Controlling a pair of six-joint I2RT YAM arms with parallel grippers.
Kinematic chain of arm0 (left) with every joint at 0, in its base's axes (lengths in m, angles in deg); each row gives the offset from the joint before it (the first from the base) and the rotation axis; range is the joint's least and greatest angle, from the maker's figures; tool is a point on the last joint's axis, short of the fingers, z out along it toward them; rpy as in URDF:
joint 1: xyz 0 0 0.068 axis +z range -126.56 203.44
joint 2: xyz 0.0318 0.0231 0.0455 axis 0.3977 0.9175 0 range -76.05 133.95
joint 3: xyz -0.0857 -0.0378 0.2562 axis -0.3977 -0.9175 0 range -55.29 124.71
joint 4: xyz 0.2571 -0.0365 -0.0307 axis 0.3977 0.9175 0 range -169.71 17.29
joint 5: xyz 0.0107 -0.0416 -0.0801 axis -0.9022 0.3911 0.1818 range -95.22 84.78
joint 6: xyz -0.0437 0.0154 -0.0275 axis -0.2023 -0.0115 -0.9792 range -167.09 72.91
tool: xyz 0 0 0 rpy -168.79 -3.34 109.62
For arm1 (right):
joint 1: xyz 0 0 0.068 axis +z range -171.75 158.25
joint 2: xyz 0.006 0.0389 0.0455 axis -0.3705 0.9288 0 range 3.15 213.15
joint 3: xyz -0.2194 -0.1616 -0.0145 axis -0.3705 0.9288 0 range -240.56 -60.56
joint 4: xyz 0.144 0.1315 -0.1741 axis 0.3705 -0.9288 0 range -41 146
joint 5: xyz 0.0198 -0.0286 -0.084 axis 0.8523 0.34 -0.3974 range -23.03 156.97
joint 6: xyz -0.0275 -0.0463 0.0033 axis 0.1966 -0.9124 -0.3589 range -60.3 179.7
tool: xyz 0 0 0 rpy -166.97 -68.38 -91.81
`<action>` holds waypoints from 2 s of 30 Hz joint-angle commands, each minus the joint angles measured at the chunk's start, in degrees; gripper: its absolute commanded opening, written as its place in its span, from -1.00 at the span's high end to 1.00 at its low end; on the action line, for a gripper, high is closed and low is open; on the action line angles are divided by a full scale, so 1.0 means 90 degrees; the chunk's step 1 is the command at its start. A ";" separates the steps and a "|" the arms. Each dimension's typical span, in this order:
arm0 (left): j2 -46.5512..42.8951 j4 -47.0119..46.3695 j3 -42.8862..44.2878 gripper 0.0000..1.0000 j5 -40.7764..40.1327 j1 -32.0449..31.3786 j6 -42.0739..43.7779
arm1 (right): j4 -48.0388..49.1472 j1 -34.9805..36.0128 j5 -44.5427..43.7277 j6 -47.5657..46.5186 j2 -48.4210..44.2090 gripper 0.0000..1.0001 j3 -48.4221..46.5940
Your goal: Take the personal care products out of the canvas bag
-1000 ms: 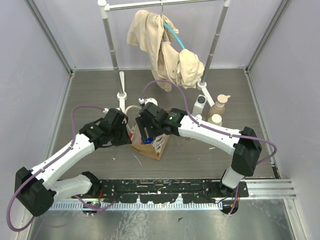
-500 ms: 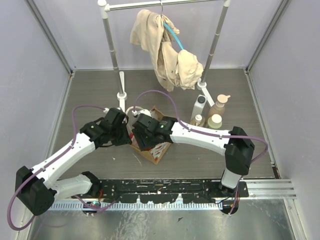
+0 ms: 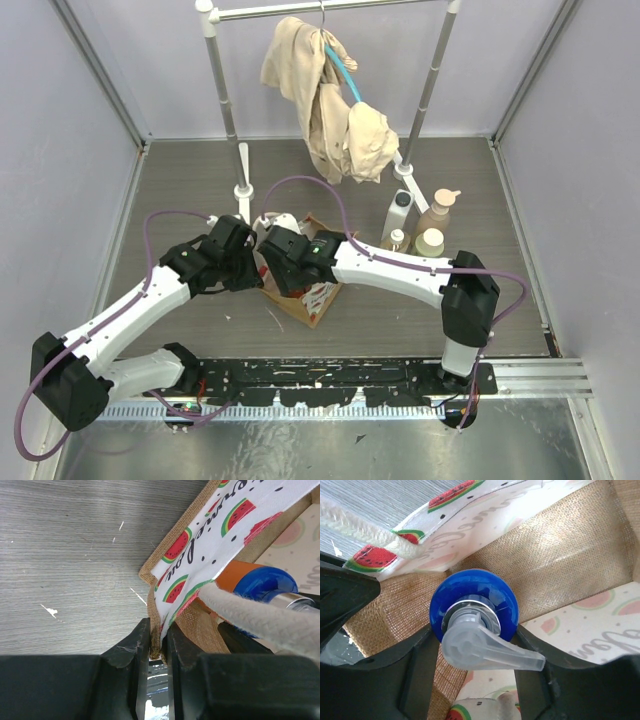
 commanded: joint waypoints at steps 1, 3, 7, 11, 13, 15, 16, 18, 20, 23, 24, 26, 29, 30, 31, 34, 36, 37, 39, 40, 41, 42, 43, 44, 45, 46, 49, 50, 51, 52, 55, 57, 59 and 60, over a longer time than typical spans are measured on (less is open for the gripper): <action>-0.0092 0.0327 0.0032 0.52 -0.0127 -0.0017 0.0088 | 0.0099 0.0027 -0.0366 -0.0063 -0.0153 -0.08 -0.0357; -0.0104 0.0354 0.0046 0.52 -0.0167 -0.0012 0.0097 | 0.0098 0.0027 -0.0447 -0.0065 -0.0358 -0.03 -0.0443; -0.0110 0.0359 0.0029 0.52 -0.0194 -0.0018 0.0099 | 0.0107 0.0027 -0.0673 -0.0110 -0.0925 -0.01 -0.0708; -0.0072 0.0315 0.0006 0.52 -0.0146 -0.0019 0.0090 | -0.0077 0.0027 -0.0940 -0.0205 -0.1401 0.00 -0.1141; -0.0069 0.0323 -0.0008 0.52 -0.0143 -0.0011 0.0097 | -0.0163 0.0024 -0.1081 -0.0274 -0.1586 0.01 -0.1330; -0.0077 0.0365 -0.0040 0.52 -0.0179 -0.0014 0.0115 | -0.0208 0.0027 -0.1222 -0.0323 -0.1778 0.01 -0.1447; -0.0095 0.0390 -0.0072 0.52 -0.0224 -0.0011 0.0121 | -0.0209 0.0027 -0.1329 -0.0347 -0.1878 0.01 -0.1492; -0.0124 0.0449 -0.0135 0.52 -0.0284 -0.0008 0.0128 | -0.0217 0.0026 -0.1442 -0.0418 -0.2054 0.02 -0.1567; -0.0173 0.0487 -0.0189 0.52 -0.0320 -0.0011 0.0138 | -0.0274 0.0019 -0.1581 -0.0473 -0.2199 0.01 -0.1667; -0.0264 0.0592 -0.0246 0.52 -0.0424 -0.0013 0.0155 | -0.0372 0.0019 -0.1771 -0.0553 -0.2364 0.02 -0.1808; -0.0288 0.0631 -0.0243 0.51 -0.0460 -0.0013 0.0162 | -0.0415 0.0017 -0.1830 -0.0575 -0.2401 0.02 -0.1847; -0.0331 0.0677 -0.0235 0.51 -0.0511 -0.0011 0.0168 | -0.0454 0.0017 -0.1922 -0.0611 -0.2487 0.01 -0.1870; -0.0362 0.0683 -0.0221 0.51 -0.0502 -0.0017 0.0160 | -0.0462 0.0010 -0.1958 -0.0619 -0.2551 0.01 -0.1818; -0.0362 0.0663 -0.0207 0.50 -0.0483 -0.0014 0.0151 | -0.0465 0.0008 -0.1949 -0.0619 -0.2550 0.01 -0.1795; -0.0349 0.0642 -0.0200 0.50 -0.0450 -0.0012 0.0140 | -0.0451 0.0007 -0.1938 -0.0619 -0.2544 0.02 -0.1760; -0.0312 0.0560 -0.0131 0.51 -0.0280 -0.0012 0.0095 | -0.0306 -0.0001 -0.1901 -0.0627 -0.2509 0.01 -0.1574; -0.0283 0.0497 -0.0060 0.51 -0.0141 -0.0011 0.0072 | -0.0183 -0.0022 -0.1880 -0.0650 -0.2442 0.01 -0.1449; -0.0270 0.0472 -0.0029 0.51 -0.0073 -0.0019 0.0070 | -0.0046 -0.0059 -0.1804 -0.0693 -0.2407 0.02 -0.1349; -0.0247 0.0469 0.0053 0.51 -0.0036 -0.0013 0.0068 | 0.0039 -0.0188 -0.1675 -0.0702 -0.2278 0.01 -0.1249; -0.0242 0.0497 0.0093 0.51 -0.0047 -0.0020 0.0077 | 0.0054 -0.0244 -0.1607 -0.0697 -0.2216 0.01 -0.1214; -0.0247 0.0542 0.0139 0.51 -0.0066 -0.0019 0.0088 | 0.0066 -0.0304 -0.1510 -0.0685 -0.2158 0.02 -0.1151; -0.0265 0.0574 0.0168 0.51 -0.0099 -0.0018 0.0103 | 0.0077 -0.0371 -0.1405 -0.0653 -0.2123 0.01 -0.1078; -0.0287 0.0606 0.0176 0.51 -0.0139 -0.0014 0.0113 | 0.0077 -0.0418 -0.1287 -0.0627 -0.2088 0.02 -0.0985; -0.0316 0.0640 0.0170 0.51 -0.0192 -0.0017 0.0123 | 0.0050 -0.0467 -0.1157 -0.0592 -0.2063 0.01 -0.0898; -0.0338 0.0661 0.0171 0.51 -0.0244 -0.0019 0.0128 | 0.0003 -0.0515 -0.1085 -0.0560 -0.2048 0.00 -0.0817; -0.0368 0.0678 0.0148 0.51 -0.0299 -0.0013 0.0128 | -0.0048 -0.0554 -0.1059 -0.0521 -0.2036 -0.02 -0.0694; -0.0435 0.0752 0.0126 0.50 -0.0440 -0.0017 0.0121 | -0.0233 -0.0804 -0.0549 -0.0516 -0.1940 -0.15 -0.0265; -0.0456 0.0780 0.0124 0.51 -0.0486 -0.0010 0.0112 | -0.0261 -0.0896 -0.0330 -0.0527 -0.1895 -0.20 -0.0092; -0.0485 0.0809 0.0127 0.50 -0.0531 -0.0017 0.0101 | -0.0264 -0.0982 -0.0085 -0.0597 -0.1823 -0.23 0.0115; -0.0525 0.0840 0.0122 0.51 -0.0583 -0.0010 0.0084 | -0.0265 -0.1055 0.0053 -0.0613 -0.1736 -0.24 0.0295; -0.0678 0.0932 0.0111 0.50 -0.0729 -0.0008 0.0044 | -0.0088 -0.1299 0.0191 -0.0740 -0.1520 -0.25 0.0922; -0.0809 0.1044 0.0137 0.48 -0.0881 -0.0011 0.0026 | 0.0266 -0.1548 0.0339 -0.0865 -0.1475 -0.25 0.1404; -0.0957 0.1230 0.0198 0.46 -0.1121 -0.0011 0.0000 | 0.0592 -0.1846 0.0532 -0.0952 -0.1438 -0.25 0.1774; -0.1032 0.1350 0.0226 0.44 -0.1267 -0.0011 -0.0021 | 0.0740 -0.1977 0.0746 -0.1028 -0.1409 -0.25 0.1912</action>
